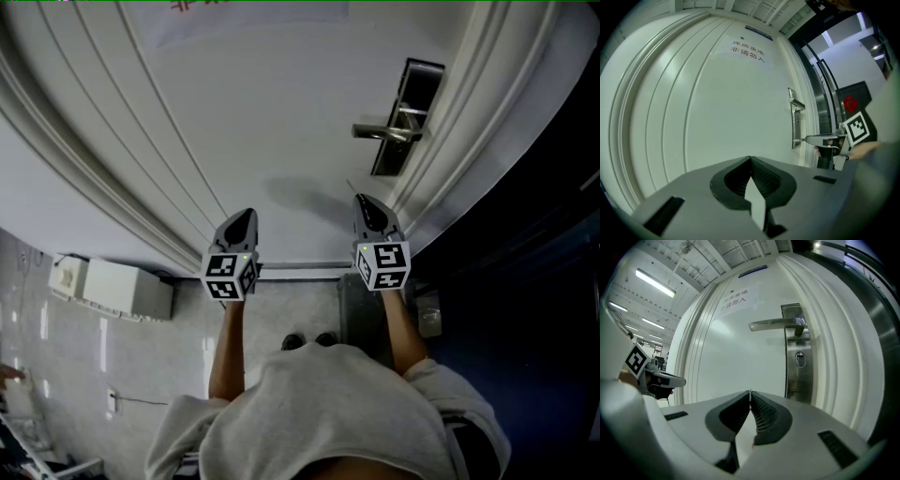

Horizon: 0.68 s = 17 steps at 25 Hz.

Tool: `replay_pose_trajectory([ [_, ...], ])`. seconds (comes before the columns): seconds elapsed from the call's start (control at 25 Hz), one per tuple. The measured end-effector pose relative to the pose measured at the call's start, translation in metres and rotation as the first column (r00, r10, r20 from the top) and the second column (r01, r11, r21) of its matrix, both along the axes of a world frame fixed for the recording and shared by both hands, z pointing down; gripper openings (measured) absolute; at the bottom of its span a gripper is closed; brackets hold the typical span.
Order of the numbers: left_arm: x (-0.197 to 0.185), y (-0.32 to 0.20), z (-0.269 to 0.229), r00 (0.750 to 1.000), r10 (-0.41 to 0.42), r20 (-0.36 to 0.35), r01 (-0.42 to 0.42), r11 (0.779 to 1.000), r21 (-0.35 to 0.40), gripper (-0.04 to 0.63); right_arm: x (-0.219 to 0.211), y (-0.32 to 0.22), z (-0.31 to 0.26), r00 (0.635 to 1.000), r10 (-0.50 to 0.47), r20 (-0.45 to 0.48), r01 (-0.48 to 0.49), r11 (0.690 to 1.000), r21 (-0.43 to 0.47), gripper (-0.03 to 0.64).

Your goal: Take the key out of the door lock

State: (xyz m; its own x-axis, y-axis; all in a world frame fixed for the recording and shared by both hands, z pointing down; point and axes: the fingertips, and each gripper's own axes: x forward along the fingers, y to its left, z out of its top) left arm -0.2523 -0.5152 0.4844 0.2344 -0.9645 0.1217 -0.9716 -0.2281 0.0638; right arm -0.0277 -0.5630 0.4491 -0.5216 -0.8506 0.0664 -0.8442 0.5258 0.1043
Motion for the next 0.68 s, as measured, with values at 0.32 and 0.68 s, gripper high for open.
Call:
replay_pose_trajectory([
  [0.32,0.0055,-0.0041,-0.0016,1.0,0.017,-0.003,-0.017,1.0,0.003,0.017,0.0034,-0.0017,0.0,1.0,0.014,-0.004,-0.014,1.0,0.002,0.029],
  [0.68,0.0102,-0.0046,0.0019,1.0,0.03,-0.002,-0.03,1.0,-0.007,0.017,0.0018,-0.0006,0.0045,1.0,0.016,-0.012,-0.016,1.0,0.0,0.03],
])
